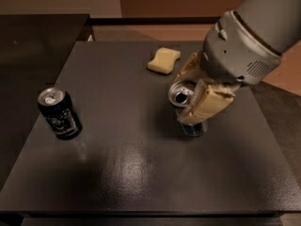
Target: Knock redbull can over
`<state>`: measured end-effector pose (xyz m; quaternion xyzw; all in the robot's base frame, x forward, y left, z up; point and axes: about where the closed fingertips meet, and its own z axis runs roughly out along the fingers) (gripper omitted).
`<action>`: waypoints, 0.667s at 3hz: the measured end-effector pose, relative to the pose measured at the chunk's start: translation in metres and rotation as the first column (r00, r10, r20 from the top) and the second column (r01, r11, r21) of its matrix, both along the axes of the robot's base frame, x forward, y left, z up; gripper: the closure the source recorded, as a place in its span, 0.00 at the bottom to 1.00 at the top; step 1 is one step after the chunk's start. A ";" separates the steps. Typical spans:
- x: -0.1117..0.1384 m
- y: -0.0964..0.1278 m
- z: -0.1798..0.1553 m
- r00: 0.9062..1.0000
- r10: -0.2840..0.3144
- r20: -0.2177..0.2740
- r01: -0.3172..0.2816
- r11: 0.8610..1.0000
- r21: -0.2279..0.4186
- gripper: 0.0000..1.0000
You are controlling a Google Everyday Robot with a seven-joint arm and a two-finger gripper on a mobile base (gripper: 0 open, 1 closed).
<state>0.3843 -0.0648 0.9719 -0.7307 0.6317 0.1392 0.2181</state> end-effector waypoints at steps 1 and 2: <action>0.018 -0.014 0.007 0.995 0.046 0.092 -0.032 0.988 -0.151 1.00; 0.032 -0.029 0.003 0.983 0.106 0.151 -0.057 0.954 -0.294 1.00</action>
Offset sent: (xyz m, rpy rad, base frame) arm 0.0524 -0.0546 -0.0135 -0.4787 -0.2063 0.1423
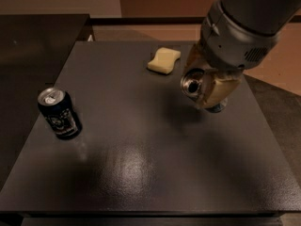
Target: Knock redbull can over
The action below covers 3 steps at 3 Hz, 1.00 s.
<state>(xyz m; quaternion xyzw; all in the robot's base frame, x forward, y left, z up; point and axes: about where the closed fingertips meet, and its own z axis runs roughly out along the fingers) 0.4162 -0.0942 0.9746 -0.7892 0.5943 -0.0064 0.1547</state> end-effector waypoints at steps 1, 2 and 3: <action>0.010 -0.013 -0.010 0.999 0.023 0.041 -0.018 0.993 -0.120 1.00; 0.018 -0.022 -0.026 0.997 0.047 0.058 -0.032 0.973 -0.226 1.00; 0.023 -0.024 -0.045 0.997 0.064 0.053 -0.045 0.953 -0.300 1.00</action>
Offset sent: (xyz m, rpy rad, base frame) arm 0.0290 -0.0378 -0.0570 -0.3693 -0.0455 0.0627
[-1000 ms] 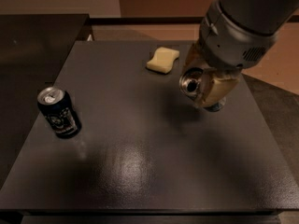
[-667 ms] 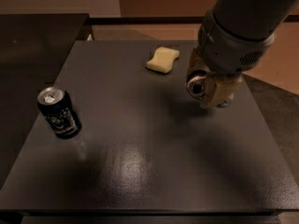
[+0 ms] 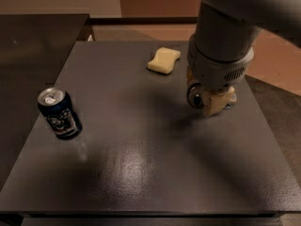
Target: Knock redbull can over
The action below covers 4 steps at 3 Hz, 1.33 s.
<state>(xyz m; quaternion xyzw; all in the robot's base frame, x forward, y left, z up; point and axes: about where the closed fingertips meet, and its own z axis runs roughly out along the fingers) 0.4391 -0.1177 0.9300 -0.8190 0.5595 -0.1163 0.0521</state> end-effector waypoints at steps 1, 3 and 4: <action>0.002 0.005 -0.025 0.999 0.027 -0.022 -0.029 0.997 -0.070 1.00; -0.002 0.025 -0.063 0.995 0.077 -0.057 -0.085 0.982 -0.167 0.59; -0.001 0.026 -0.063 0.995 0.079 -0.053 -0.087 0.982 -0.165 0.35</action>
Offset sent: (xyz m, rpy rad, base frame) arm -0.0007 0.0208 -0.0758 -0.2104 0.0773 0.0798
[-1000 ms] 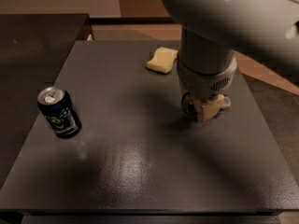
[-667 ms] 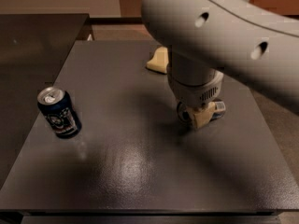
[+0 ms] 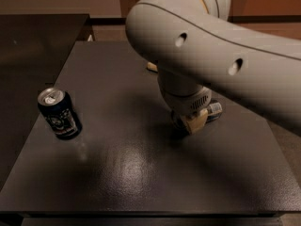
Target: Knock redbull can over
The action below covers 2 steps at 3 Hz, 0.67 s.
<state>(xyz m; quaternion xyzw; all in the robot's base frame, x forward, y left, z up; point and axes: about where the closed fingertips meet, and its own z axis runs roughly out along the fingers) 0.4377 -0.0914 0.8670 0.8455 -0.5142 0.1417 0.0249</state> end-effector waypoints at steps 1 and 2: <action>0.001 0.001 0.000 1.000 0.002 0.004 -0.002 1.000 0.003 0.12; 0.001 0.002 0.000 1.000 0.004 0.008 -0.004 1.000 0.005 0.00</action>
Offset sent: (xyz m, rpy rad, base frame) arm 0.0006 0.0010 0.0002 0.0023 -0.0034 0.0020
